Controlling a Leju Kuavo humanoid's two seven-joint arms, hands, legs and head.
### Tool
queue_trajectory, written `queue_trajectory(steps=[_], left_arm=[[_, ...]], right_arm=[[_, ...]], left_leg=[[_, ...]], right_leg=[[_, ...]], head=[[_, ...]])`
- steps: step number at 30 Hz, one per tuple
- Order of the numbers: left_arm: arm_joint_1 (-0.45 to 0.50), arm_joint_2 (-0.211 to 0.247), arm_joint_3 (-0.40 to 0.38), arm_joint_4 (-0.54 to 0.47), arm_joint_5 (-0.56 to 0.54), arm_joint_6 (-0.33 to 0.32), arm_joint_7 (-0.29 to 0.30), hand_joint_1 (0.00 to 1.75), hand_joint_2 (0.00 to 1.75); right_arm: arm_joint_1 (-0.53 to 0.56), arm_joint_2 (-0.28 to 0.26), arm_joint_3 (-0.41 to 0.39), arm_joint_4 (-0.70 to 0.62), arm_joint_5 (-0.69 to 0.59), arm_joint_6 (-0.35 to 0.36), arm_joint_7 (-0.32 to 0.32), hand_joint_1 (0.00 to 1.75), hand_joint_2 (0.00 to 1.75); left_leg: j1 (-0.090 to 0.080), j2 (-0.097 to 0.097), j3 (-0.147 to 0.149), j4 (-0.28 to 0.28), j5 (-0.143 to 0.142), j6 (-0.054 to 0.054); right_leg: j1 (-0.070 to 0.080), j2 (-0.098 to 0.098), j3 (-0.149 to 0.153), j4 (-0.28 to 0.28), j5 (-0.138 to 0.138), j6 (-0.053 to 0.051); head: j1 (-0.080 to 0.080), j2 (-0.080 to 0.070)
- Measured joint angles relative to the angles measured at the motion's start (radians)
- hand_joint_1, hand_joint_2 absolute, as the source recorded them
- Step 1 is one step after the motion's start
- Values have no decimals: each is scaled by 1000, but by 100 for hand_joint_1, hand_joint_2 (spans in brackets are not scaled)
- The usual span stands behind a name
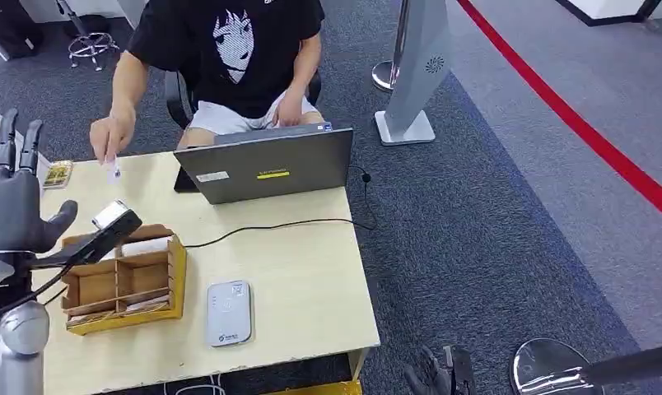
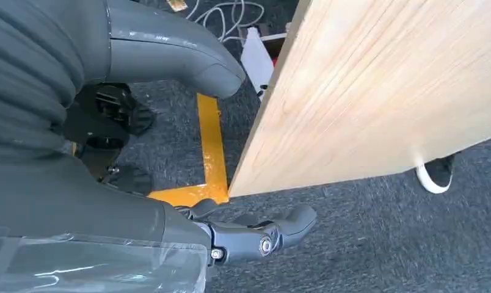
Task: Pass the card to the sensor for recognition and then transmit it.
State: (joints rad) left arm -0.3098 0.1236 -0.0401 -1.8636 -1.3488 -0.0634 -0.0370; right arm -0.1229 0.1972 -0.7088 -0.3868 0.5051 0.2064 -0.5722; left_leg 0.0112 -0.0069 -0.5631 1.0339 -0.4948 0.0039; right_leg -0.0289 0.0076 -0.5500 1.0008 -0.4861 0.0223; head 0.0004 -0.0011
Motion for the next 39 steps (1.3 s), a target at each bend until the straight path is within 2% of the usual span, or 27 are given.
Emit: queue_trajectory(steps=[2, 4, 6, 7, 10, 13, 15, 22, 27, 29, 32, 33, 37, 39], left_arm=[[10, -1, -23, -27, 41, -52, -3, 0, 175], [36, -18, -58, -56, 96, -119, 32, 0, 175], [82, -57, -93, -81, 167, -215, 83, 0, 175], [111, -71, -113, -91, 188, -242, 102, 0, 175], [166, -105, -161, -108, 207, -252, 120, 0, 175], [194, -114, -175, -115, 236, -298, 140, 0, 175], [237, -113, -188, -114, 241, -304, 142, 0, 175], [350, -107, -193, -105, 247, -301, 147, 0, 175], [376, -107, -193, -102, 221, -291, 155, 0, 175], [382, -108, -193, -92, 136, -251, 161, 0, 175], [393, -107, -192, -74, -86, -121, 131, 0, 175], [397, -107, -190, -69, -131, -89, 119, 0, 175], [409, -103, -177, -48, -195, -38, 75, 0, 175], [403, -73, -171, -11, -182, 13, 46, 0, 175]], right_arm=[[1, 0, 0, -2, -7, 0, 0, 0, 175], [3, 0, -3, -7, -28, 0, 0, 0, 175], [3, 0, -10, -11, -45, 0, 4, 0, 175], [3, -1, -15, -13, -49, 2, 5, 0, 175], [5, -2, -26, -15, -54, 3, 6, 0, 175], [6, -3, -32, -15, -55, 2, 6, 0, 175], [6, -5, -38, -15, -55, 2, 6, 0, 175], [8, -11, -53, -15, -55, 3, 5, 0, 175], [8, -12, -55, -15, -53, 3, 5, 0, 175], [8, -12, -56, -15, -48, 3, 6, 0, 175], [12, -10, -58, -28, -30, 14, 8, 0, 175], [13, -9, -58, -36, -26, 18, 10, 0, 175], [21, -3, -58, -55, -13, 21, 13, 0, 175], [22, 3, -58, -61, -13, 21, 13, 0, 175]], left_leg=[[0, 0, 0, 0, 0, 0], [0, 0, 0, 0, 0, 0], [0, 0, 0, 0, 0, 0], [0, 0, 0, 0, 0, 0], [0, 0, -1, 0, -1, 1], [0, 0, -1, 0, -1, 1], [0, 1, 0, 0, -1, 0], [0, 1, -1, 0, 0, 0], [0, 1, -1, 0, 0, 0], [0, 1, -1, 0, 0, 0], [0, 0, -1, 0, 0, 0], [0, 0, -1, 0, 0, 0], [0, 0, -1, 0, 0, 0], [0, 0, -1, 0, 0, 0]], right_leg=[[0, 0, 0, 0, 0, 0], [0, 0, 0, 0, 0, 0], [0, 0, 0, -1, 0, 0], [0, 0, 0, -1, 0, 0], [0, 0, -1, -1, 0, 0], [0, 0, -1, -1, 0, 0], [0, 1, -1, -1, 0, 0], [0, 1, -1, -1, 0, 0], [0, 0, -1, -1, 0, 0], [0, 0, -1, -1, 0, 0], [0, 0, -1, -1, 0, 0], [0, 0, -1, -1, 0, 0], [0, 0, -1, -1, 0, 0], [0, 0, -1, -1, 0, 0]], head=[[0, 0], [0, 0], [0, 0], [0, 0], [0, 0], [0, 0], [-2, 0], [-1, 0], [-1, 0], [-1, 0], [-1, 0], [-1, 0], [-2, 0], [-1, 0]])
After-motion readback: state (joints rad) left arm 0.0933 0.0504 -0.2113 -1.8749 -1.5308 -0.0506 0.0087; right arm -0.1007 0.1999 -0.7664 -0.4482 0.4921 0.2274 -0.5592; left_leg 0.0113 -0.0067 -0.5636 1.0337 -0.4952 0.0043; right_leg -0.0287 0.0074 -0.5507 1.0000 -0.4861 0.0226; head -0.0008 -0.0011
